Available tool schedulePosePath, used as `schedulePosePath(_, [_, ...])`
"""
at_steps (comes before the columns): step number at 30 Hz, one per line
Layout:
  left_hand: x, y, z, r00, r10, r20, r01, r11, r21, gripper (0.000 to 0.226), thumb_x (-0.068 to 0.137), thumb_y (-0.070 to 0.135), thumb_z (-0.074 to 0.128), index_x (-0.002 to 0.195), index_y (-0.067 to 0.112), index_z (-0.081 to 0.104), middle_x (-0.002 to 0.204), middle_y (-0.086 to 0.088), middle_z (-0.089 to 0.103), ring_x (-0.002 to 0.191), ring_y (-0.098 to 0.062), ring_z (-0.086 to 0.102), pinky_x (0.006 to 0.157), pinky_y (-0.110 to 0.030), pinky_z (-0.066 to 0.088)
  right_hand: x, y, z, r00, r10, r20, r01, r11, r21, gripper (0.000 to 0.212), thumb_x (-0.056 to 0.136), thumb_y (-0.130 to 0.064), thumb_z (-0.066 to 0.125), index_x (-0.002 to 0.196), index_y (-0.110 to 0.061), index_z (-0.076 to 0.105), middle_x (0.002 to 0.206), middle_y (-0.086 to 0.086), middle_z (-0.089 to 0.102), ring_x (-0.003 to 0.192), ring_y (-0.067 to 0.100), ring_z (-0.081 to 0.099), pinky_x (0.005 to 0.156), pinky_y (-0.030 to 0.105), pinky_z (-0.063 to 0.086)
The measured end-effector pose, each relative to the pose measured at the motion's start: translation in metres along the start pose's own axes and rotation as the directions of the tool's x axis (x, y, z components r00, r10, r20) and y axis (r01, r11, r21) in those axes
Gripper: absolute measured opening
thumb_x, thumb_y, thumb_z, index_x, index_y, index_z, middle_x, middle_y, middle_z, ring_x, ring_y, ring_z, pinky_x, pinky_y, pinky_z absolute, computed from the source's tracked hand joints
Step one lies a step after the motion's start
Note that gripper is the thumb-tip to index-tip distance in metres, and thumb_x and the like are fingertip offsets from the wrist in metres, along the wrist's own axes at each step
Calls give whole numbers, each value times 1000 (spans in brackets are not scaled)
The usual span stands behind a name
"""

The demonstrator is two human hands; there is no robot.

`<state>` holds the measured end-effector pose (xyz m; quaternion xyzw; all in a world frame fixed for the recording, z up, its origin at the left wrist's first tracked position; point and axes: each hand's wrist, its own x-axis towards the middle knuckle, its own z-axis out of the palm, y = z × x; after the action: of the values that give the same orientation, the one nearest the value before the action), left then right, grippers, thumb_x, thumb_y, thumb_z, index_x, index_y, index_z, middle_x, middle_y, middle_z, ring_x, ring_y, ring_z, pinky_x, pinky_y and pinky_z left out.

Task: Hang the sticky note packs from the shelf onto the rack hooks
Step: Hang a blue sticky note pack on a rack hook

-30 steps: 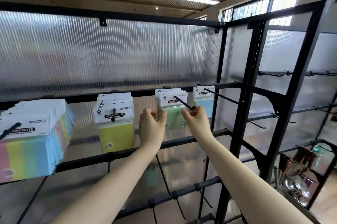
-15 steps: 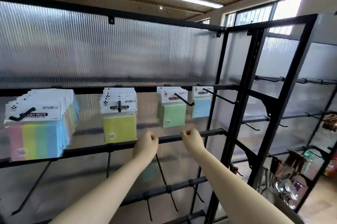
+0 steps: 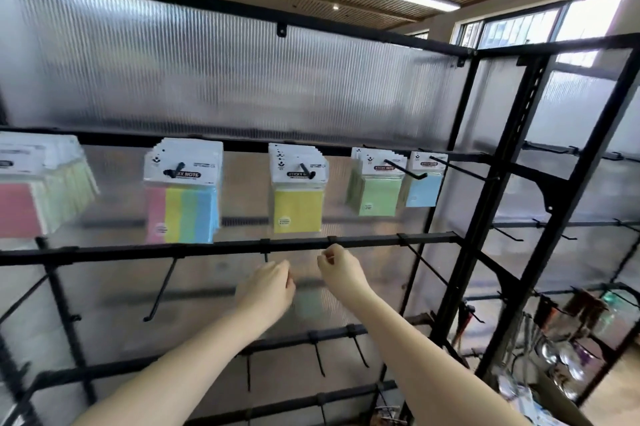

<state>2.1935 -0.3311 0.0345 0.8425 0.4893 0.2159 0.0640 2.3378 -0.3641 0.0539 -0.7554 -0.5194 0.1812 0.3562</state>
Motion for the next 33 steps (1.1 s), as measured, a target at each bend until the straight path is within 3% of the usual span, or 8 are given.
schedulePosePath(3, [-21, -35, -21, 999, -49, -5, 49, 999, -6, 18, 98, 27, 42, 103, 17, 55, 107, 1, 59, 98, -20, 57, 78, -35, 50, -16, -29, 28, 998, -50, 27, 51, 999, -12, 21, 97, -29, 44, 109, -15, 54, 103, 6, 63, 82, 21, 57, 66, 29, 43])
schedulePosePath(9, [-77, -106, -60, 985, -119, -121, 121, 993, 7, 11, 96, 26, 44, 96, 23, 54, 100, 6, 60, 88, -15, 57, 60, -27, 38, -58, -96, 87, 987, -126, 98, 129, 991, -33, 15, 96, -26, 45, 101, -14, 52, 101, 7, 64, 85, 25, 60, 64, 29, 46])
schedulePosePath(14, [-131, -164, -100, 963, -168, -210, 166, 986, -24, 12, 94, 21, 48, 103, 22, 58, 102, 6, 62, 87, -14, 58, 65, -30, 49, -101, -153, 140, 952, -255, 168, 266, 963, -48, 11, 95, -22, 50, 102, -14, 54, 98, 5, 62, 82, 20, 57, 65, 28, 44])
schedulePosePath(18, [-179, -207, -132, 935, -217, -279, 224, 975, -8, 15, 92, 19, 50, 104, 20, 59, 99, 4, 63, 78, -12, 51, 50, -19, 28, -133, -201, 183, 898, -370, 237, 392, 918, -54, 13, 93, -20, 48, 99, -10, 52, 100, 8, 61, 88, 27, 58, 75, 38, 51])
schedulePosePath(21, [-217, -237, -155, 906, -279, -319, 290, 957, -14, 20, 91, 20, 51, 109, 21, 59, 103, 3, 64, 88, -18, 61, 58, -28, 40, -158, -235, 218, 859, -420, 292, 444, 896, -19, 13, 93, -21, 47, 97, -10, 53, 99, 8, 61, 88, 28, 60, 75, 39, 52])
schedulePosePath(25, [-266, -278, -178, 864, -393, -316, 406, 913, -26, 15, 90, 23, 51, 102, 22, 58, 100, 1, 65, 88, -24, 61, 68, -36, 51, -191, -268, 261, 784, -522, 338, 551, 834, 10, 13, 94, -21, 44, 82, -16, 45, 88, 6, 58, 81, 29, 58, 63, 31, 39])
schedulePosePath(28, [-302, -308, -188, 825, -471, -313, 489, 872, -24, 14, 89, 26, 50, 100, 22, 57, 96, -1, 66, 86, -27, 62, 66, -36, 50, -214, -285, 290, 716, -583, 384, 611, 789, 58, 16, 95, -29, 46, 92, -15, 53, 90, 7, 61, 81, 29, 60, 63, 34, 46])
schedulePosePath(33, [-346, -348, -196, 729, -621, -287, 644, 765, -20, 24, 88, 23, 48, 110, 24, 58, 113, -1, 62, 101, -29, 59, 73, -33, 41, -242, -303, 334, 618, -641, 455, 670, 732, 121, 13, 96, -27, 48, 94, -14, 52, 91, 3, 58, 81, 27, 58, 60, 32, 38])
